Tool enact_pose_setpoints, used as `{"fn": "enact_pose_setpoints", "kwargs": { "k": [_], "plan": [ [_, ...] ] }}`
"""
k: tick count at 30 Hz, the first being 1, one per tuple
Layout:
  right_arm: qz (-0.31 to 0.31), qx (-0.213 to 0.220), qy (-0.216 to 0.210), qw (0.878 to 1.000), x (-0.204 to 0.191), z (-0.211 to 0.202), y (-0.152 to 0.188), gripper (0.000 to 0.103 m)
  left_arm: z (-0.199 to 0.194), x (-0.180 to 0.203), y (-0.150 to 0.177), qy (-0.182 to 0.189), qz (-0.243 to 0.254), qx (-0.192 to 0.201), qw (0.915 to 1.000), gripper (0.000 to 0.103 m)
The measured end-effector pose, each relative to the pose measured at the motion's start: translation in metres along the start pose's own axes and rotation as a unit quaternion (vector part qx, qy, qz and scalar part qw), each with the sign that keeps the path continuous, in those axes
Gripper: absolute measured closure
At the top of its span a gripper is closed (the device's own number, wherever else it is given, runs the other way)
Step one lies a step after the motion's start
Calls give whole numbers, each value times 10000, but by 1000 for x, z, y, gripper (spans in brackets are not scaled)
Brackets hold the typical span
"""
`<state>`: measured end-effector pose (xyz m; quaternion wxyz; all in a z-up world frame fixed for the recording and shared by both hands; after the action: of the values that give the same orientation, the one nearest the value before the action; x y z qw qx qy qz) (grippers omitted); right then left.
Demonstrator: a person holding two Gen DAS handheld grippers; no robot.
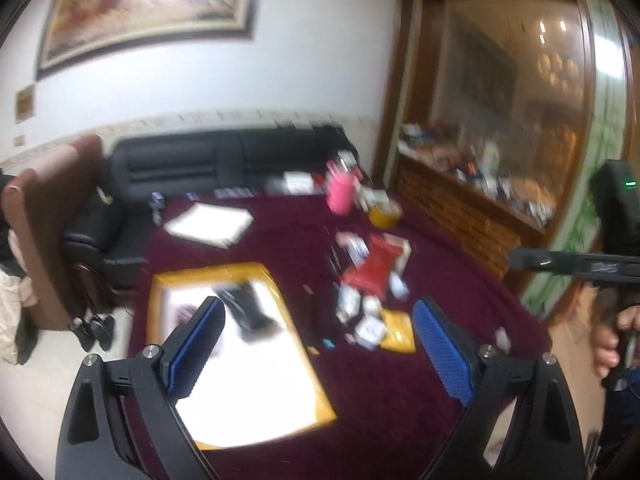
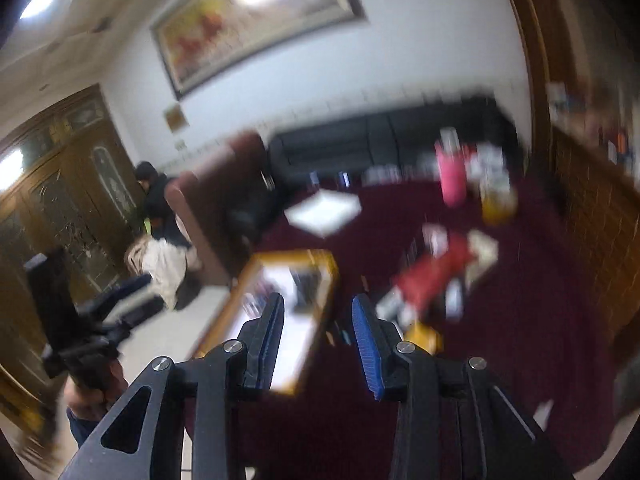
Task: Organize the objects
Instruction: 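Lift both grippers away from the tray back toward the cluttered items, then grasp the yellow cracker packet with the right gripper while the left gripper grasps the white plug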
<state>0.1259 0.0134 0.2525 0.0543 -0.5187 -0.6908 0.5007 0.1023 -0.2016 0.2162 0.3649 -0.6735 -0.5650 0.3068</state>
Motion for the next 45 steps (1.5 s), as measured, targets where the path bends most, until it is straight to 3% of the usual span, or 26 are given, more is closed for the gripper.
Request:
{"fn": "enact_pose_setpoints", "kwargs": {
  "k": [2,6,10,13,17,21,24,26,30,33,38,45],
  "plan": [
    [561,-207,-103,9982,55,23,21,63,38,29,21,156,208,-385,9989,8],
    [1405,-759,18,9872,146,80,62,62,98,67,56,129,438,-982,9941,8],
    [1902,-977,214,9766,195,121,74,49,136,88,79,-8,658,-1298,9894,8],
    [2085,-1007,351,9722,208,139,76,33,151,94,85,-215,878,-1285,9876,8],
    [1918,-1008,751,9734,213,161,64,31,167,90,86,-421,947,-1291,9862,8],
    [1592,-1362,979,9729,211,191,62,31,178,88,84,-586,1106,-1269,9840,9],
    [1228,-1508,1017,9756,208,199,69,35,185,89,83,-519,1241,-1271,9827,9],
    [881,-1578,967,9788,207,192,69,55,191,93,82,-420,1329,-1305,9816,9],
    [693,-1646,972,9791,228,167,70,55,203,111,79,-222,1570,-1348,9781,9],
    [591,-1280,1300,9814,243,148,64,55,214,132,78,-74,1881,-1439,9715,9],
    [960,-1031,870,9862,261,147,68,55,239,158,82,-191,2429,-1612,9564,9],
    [896,-911,592,9900,264,145,72,54,259,176,81,-117,2464,-1745,9533,11]
  ]
}}
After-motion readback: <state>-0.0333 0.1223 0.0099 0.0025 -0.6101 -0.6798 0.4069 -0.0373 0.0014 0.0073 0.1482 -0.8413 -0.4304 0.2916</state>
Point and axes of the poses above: each gripper's, at about its wrist camera, not at the fingertips, and z roughly the way its jaws point, x to its right, y to its underside, the point moved 3 cm from there along z, roughly the way its jaws point, and after that the axes turned 13 degrees about -y, right-handed, at the moved point
